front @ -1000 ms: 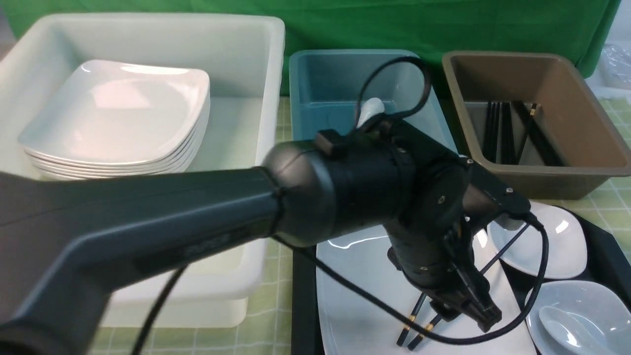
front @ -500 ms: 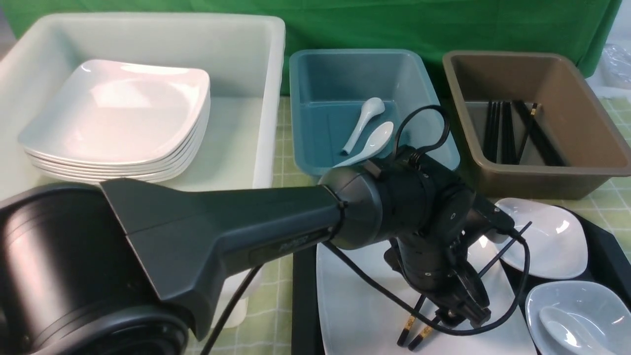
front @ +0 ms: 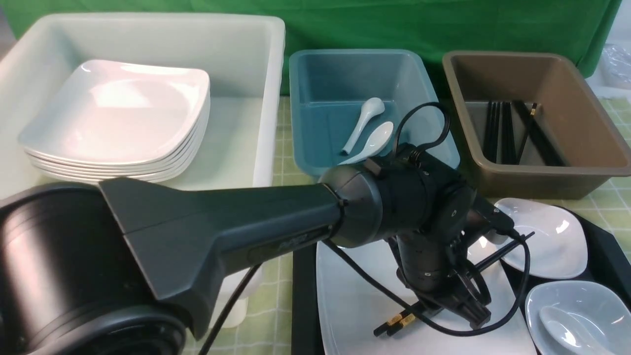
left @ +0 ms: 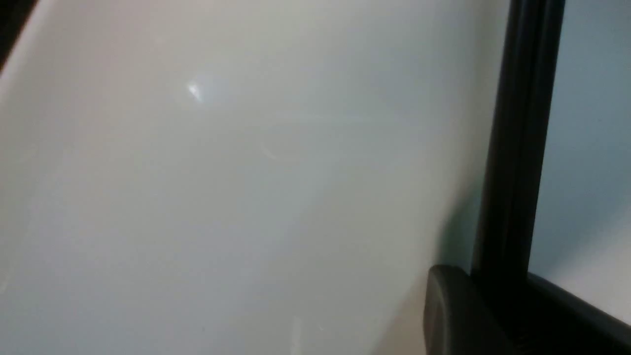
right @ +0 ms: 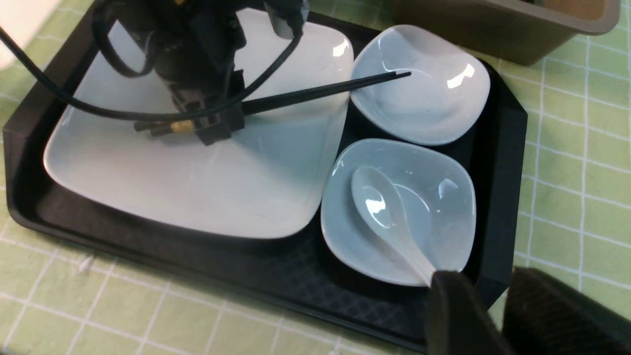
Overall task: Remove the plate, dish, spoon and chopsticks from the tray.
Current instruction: Use the left arm to grab a pair of chopsticks from the plate, then use the left arm to put the chopsticks into the small storage box on the right
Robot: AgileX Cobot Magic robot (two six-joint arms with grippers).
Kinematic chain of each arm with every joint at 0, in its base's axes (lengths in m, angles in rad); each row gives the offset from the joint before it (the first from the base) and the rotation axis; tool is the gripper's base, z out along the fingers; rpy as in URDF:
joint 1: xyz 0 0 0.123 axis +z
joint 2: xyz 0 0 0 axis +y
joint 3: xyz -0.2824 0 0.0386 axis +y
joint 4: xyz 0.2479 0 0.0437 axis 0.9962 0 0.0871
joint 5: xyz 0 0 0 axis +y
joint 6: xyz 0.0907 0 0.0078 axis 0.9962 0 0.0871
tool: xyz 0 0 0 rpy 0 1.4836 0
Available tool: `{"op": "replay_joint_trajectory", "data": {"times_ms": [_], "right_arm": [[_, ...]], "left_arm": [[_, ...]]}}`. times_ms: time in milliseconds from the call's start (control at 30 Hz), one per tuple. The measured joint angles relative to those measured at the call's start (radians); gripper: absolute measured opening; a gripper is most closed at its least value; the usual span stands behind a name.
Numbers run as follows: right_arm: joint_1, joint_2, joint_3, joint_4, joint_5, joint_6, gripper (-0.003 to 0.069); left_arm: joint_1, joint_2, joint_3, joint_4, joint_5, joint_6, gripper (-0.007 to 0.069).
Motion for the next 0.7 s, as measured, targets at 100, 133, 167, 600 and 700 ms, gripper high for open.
{"op": "replay_joint_trajectory", "data": {"times_ms": [100,133,167,600,700], "right_arm": [[0.000,0.000,0.000,0.000,0.000,0.000,0.0196],[0.000,0.000,0.000,-0.001,0.000,0.000,0.0196],[0.000,0.000,0.000,-0.002,0.000,0.000,0.0196],[0.000,0.000,0.000,-0.037,0.004,0.027,0.0197],[0.000,0.000,0.000,0.020,0.004,0.031,0.0197]], "left_arm": [[0.000,-0.043,0.001,-0.003,0.021,-0.008,0.0100],[0.000,-0.076,0.001,-0.010,0.034,-0.010,0.0100],[0.000,-0.096,0.001,-0.015,0.038,-0.010,0.0100],[0.055,-0.005,-0.535,-0.002,-0.130,-0.006,0.0100],[0.091,0.159,-0.776,-0.013,-0.145,-0.018,0.0100]]}}
